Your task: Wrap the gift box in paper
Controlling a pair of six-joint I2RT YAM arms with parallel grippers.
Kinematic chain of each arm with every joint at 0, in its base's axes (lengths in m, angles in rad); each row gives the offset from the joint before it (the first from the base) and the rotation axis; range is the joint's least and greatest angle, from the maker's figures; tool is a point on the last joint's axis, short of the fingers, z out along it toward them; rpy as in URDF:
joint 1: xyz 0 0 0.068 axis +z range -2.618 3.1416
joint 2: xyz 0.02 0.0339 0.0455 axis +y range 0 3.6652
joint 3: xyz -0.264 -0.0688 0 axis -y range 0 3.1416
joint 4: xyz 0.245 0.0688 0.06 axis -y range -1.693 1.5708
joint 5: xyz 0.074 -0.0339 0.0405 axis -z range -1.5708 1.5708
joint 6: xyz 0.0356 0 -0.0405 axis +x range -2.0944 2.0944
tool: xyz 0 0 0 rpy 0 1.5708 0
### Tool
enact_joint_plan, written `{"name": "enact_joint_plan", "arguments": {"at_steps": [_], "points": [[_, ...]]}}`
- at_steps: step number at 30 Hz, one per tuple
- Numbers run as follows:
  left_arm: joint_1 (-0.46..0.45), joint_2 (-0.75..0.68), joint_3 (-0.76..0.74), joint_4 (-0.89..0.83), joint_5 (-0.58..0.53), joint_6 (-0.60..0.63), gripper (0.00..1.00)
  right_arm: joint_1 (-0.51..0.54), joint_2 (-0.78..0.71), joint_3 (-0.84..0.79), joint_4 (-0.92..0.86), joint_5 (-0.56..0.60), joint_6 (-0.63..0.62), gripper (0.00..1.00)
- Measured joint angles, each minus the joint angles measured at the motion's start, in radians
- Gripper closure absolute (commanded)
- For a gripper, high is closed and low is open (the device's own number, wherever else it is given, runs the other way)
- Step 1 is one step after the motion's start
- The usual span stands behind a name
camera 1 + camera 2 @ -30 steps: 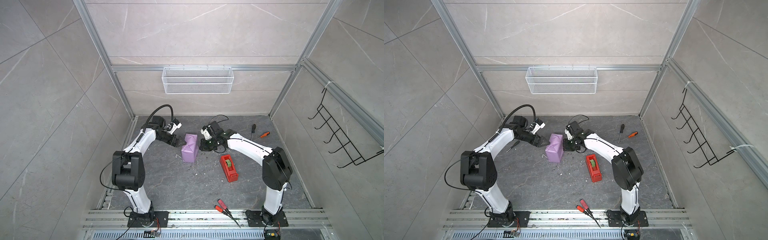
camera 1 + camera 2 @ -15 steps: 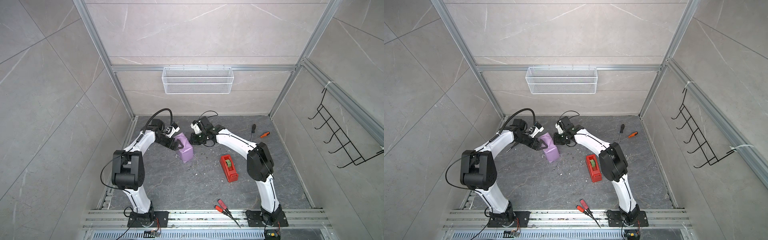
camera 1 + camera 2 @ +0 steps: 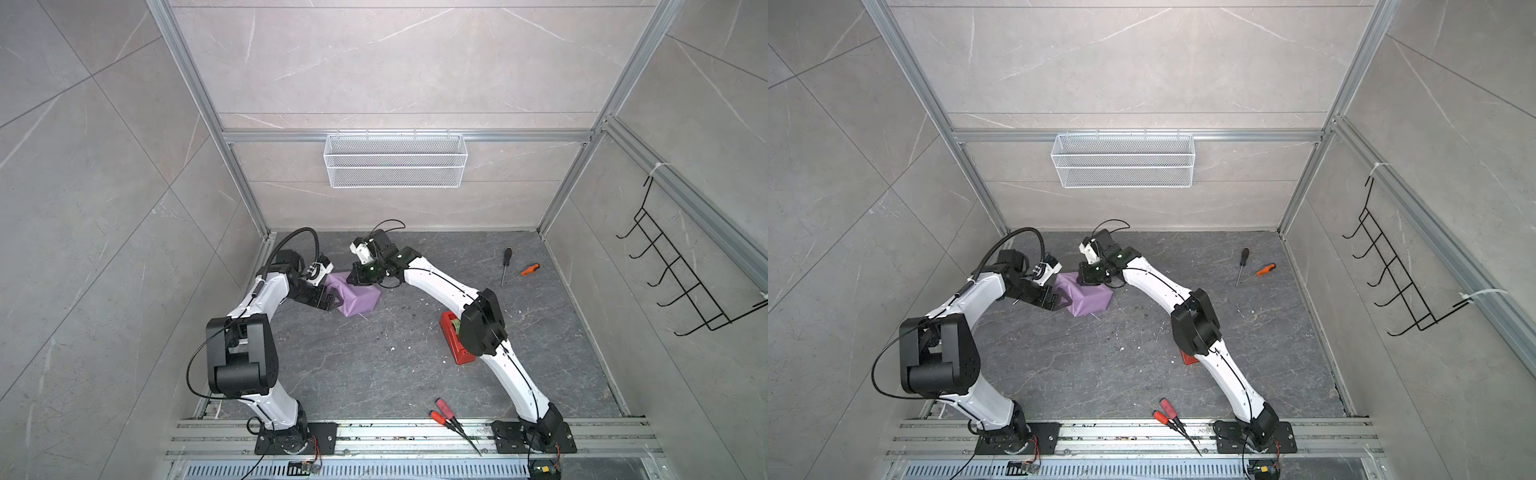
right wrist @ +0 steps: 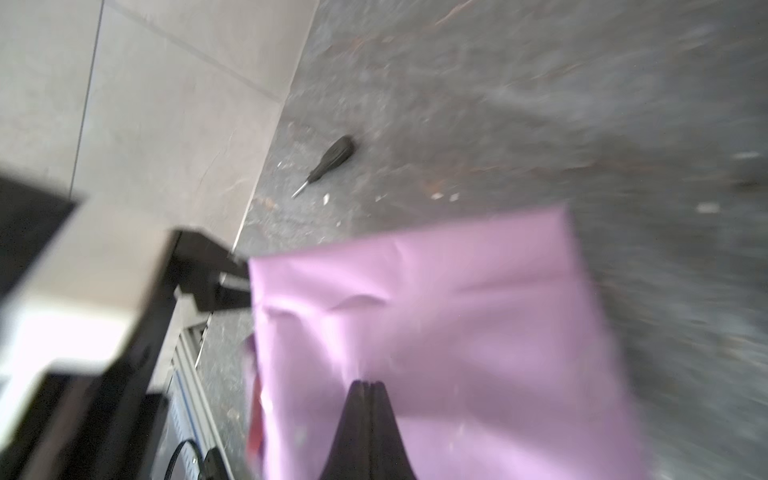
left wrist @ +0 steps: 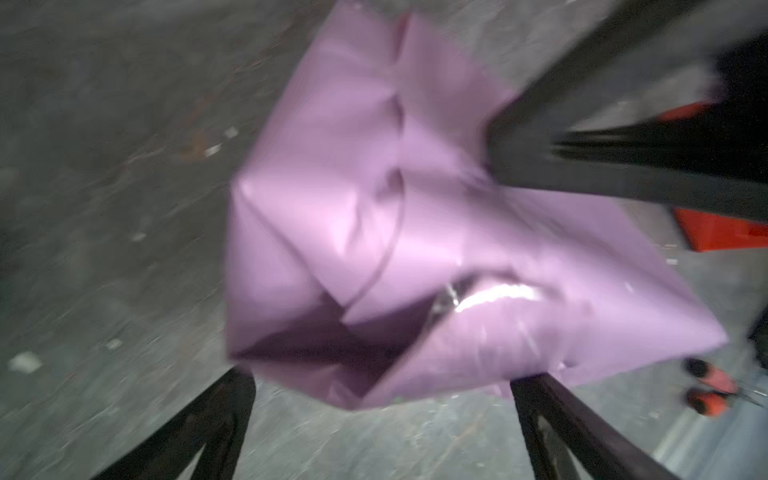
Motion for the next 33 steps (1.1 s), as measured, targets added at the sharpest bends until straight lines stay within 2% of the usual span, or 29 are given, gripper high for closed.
{"name": "enact_joint_plan", "arguments": {"at_steps": [7, 11, 16, 21, 24, 28, 33], "points": [[0.041, -0.065, -0.208, 0.048, -0.109, 0.055, 0.01, 0.079, 0.079, 0.072, -0.079, -0.044, -0.001, 1.00], [0.060, -0.128, -0.233, 0.057, -0.138, 0.077, 0.00, 0.076, 0.080, 0.084, -0.118, -0.044, -0.010, 0.98], [0.092, -0.109, -0.173, 0.083, -0.209, 0.066, 0.00, 0.002, 0.080, 0.111, -0.127, -0.007, -0.010, 0.97], [0.100, -0.022, -0.045, 0.106, -0.254, 0.024, 0.00, -0.113, 0.088, 0.152, -0.146, 0.059, -0.006, 0.97], [0.100, 0.038, 0.009, 0.112, -0.255, -0.004, 0.00, -0.161, 0.129, 0.229, -0.145, 0.072, 0.010, 0.98], [0.085, 0.145, 0.084, 0.102, -0.243, -0.035, 0.00, -0.175, 0.219, 0.353, -0.148, 0.045, 0.020, 0.98], [0.002, 0.199, 0.128, 0.081, -0.238, -0.042, 0.00, -0.147, 0.239, 0.319, -0.168, -0.015, 0.002, 0.99]]}}
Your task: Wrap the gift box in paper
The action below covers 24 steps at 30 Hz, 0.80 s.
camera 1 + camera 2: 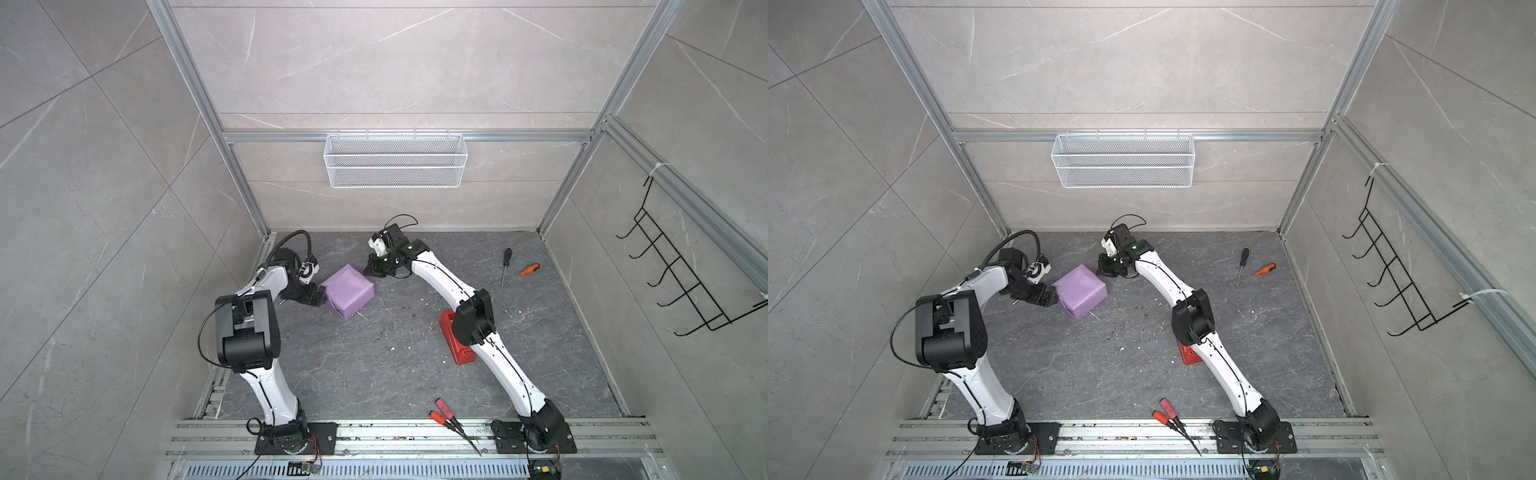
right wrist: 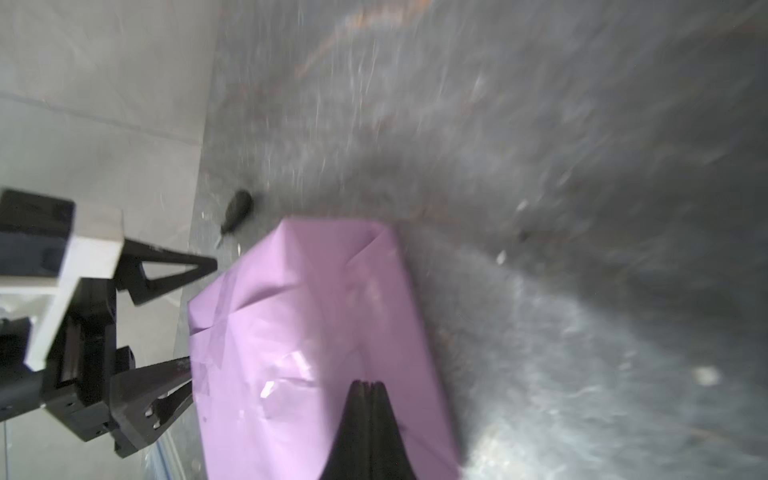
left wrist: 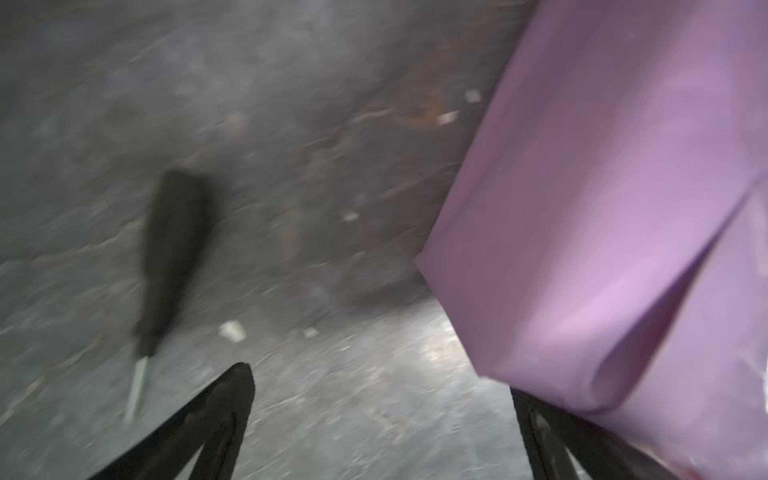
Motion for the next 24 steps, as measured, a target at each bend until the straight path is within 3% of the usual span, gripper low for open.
{"name": "enact_joint_plan", "arguments": {"at_steps": [4, 11, 16, 20, 24], "points": [[-0.064, 0.013, 0.033, -0.056, -0.023, 0.005, 0.00, -0.006, -0.102, -0.208, 0.026, 0.014, -0.040, 0.99], [-0.183, 0.053, 0.090, -0.072, -0.012, 0.003, 0.00, -0.011, -0.553, -0.943, 0.166, 0.041, -0.035, 0.99], [-0.295, 0.053, 0.104, -0.063, 0.037, 0.001, 0.00, 0.045, -0.848, -1.368, 0.284, 0.039, 0.031, 1.00], [-0.367, 0.053, 0.116, -0.062, 0.099, 0.001, 0.00, 0.124, -1.015, -1.585, 0.365, 0.044, 0.095, 1.00], [-0.408, 0.056, 0.120, -0.065, 0.169, 0.001, 0.00, 0.170, -1.138, -1.702, 0.406, 0.067, 0.143, 1.00]]}}
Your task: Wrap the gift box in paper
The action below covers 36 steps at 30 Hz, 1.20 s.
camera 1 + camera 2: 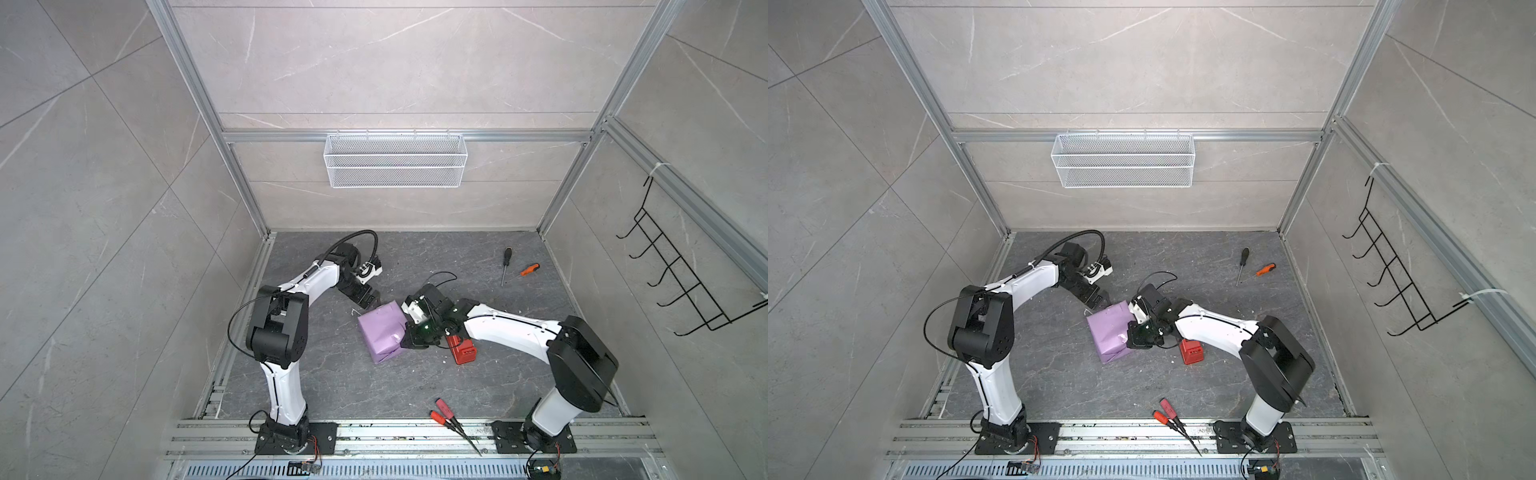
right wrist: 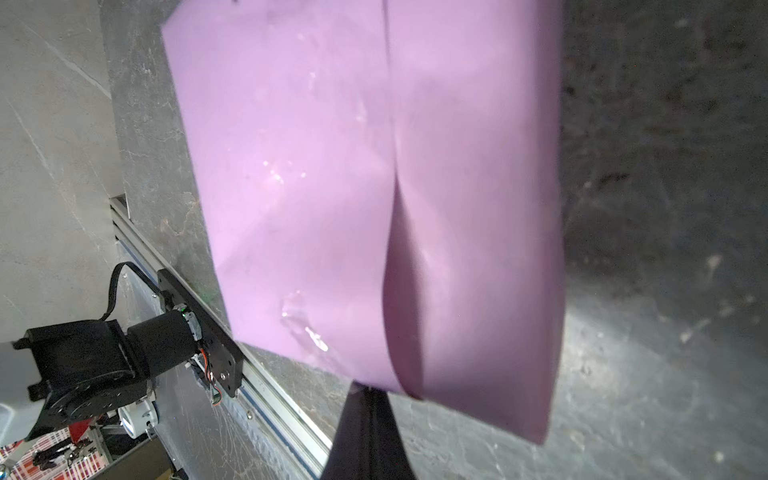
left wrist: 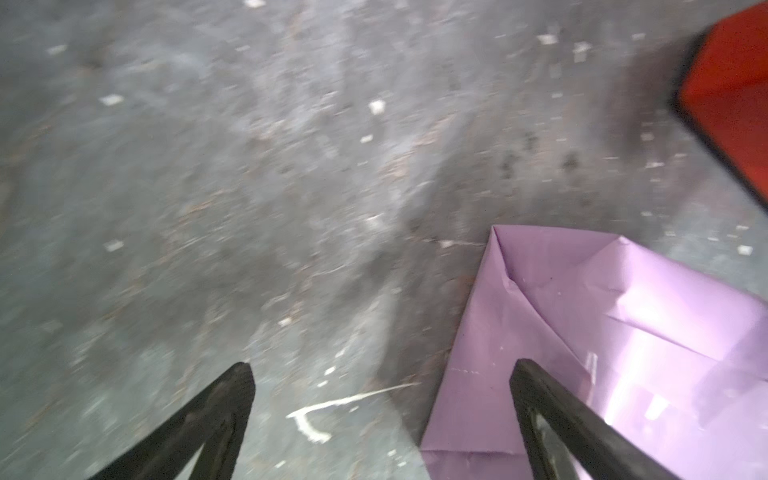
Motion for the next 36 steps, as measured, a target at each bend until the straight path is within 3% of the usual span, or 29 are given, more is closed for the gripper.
{"name": "enact_joint_plan", "arguments": {"at_steps": [8, 13, 14, 18, 20, 22, 27, 36], "points": [[0.003, 0.022, 0.083, -0.001, 0.015, 0.013, 0.00, 0.004, -0.284, -0.101, -0.114, 0.138, 0.027, 0.99], [0.062, -0.025, 0.094, 0.006, -0.033, 0.023, 0.00, -0.047, -0.294, -0.016, -0.250, 0.238, -0.037, 0.95], [0.087, -0.053, 0.073, 0.010, -0.038, 0.020, 0.00, -0.064, -0.292, 0.004, -0.271, 0.261, -0.056, 0.88], [0.208, -0.201, -0.056, 0.061, -0.055, -0.031, 0.00, -0.152, -0.300, 0.072, -0.309, 0.380, -0.156, 0.43], [0.277, -0.290, -0.161, 0.134, -0.047, -0.071, 0.00, -0.201, -0.319, 0.080, -0.306, 0.451, -0.208, 0.19], [0.345, -0.381, -0.288, 0.216, -0.033, -0.108, 0.00, -0.253, -0.349, 0.076, -0.294, 0.515, -0.262, 0.02], [0.404, -0.520, -0.558, 0.393, -0.006, -0.151, 0.00, -0.406, -0.428, -0.010, -0.186, 0.629, -0.392, 0.00], [0.415, -0.577, -0.829, 0.711, 0.031, -0.183, 0.00, -0.605, -0.477, -0.377, 0.180, 0.679, -0.546, 0.00]]}}
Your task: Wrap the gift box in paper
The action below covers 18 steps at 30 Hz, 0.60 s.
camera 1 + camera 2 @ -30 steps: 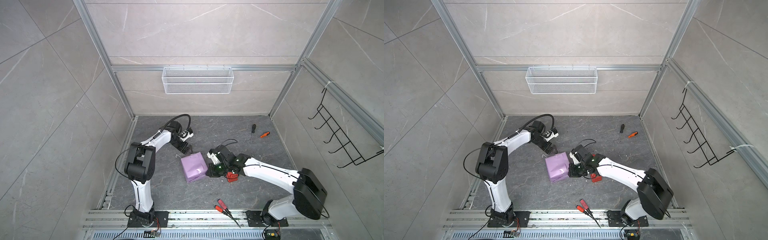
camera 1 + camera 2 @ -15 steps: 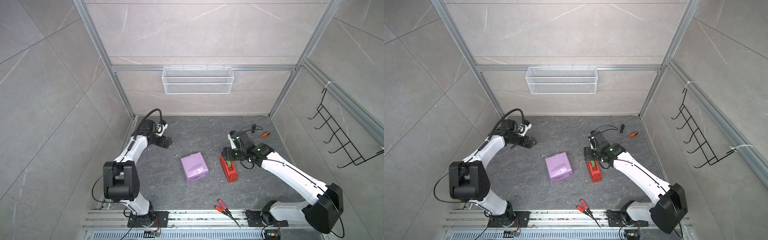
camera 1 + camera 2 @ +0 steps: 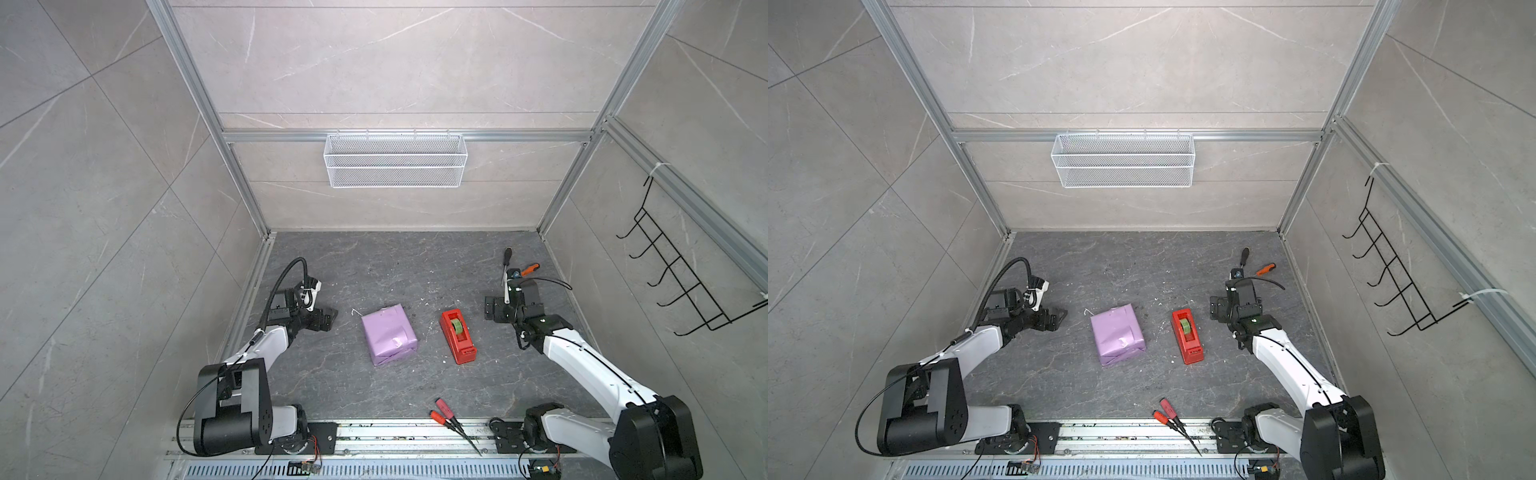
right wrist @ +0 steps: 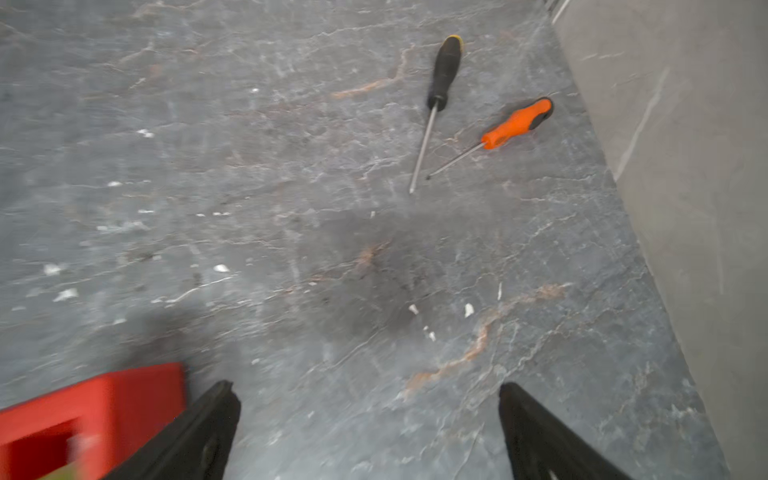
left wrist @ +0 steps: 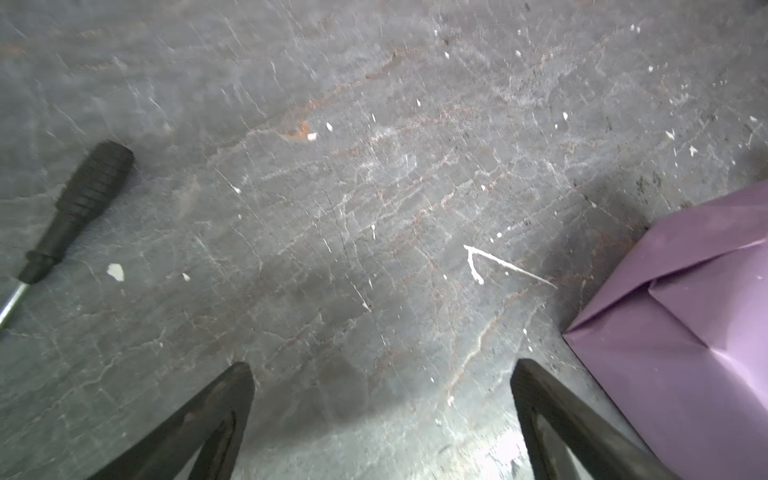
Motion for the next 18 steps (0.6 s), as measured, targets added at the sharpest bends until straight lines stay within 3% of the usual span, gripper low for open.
{"name": "enact_joint_plan", "arguments": {"at_steps": [7, 18], "points": [[0.013, 0.002, -0.100, 0.246, -0.002, -0.006, 0.00, -0.047, 0.000, -0.199, 0.338, -0.003, -0.077, 0.00], [0.063, 0.051, -0.102, 0.343, 0.058, -0.048, 0.00, -0.167, 0.173, -0.296, 0.795, -0.105, -0.058, 0.00]]}}
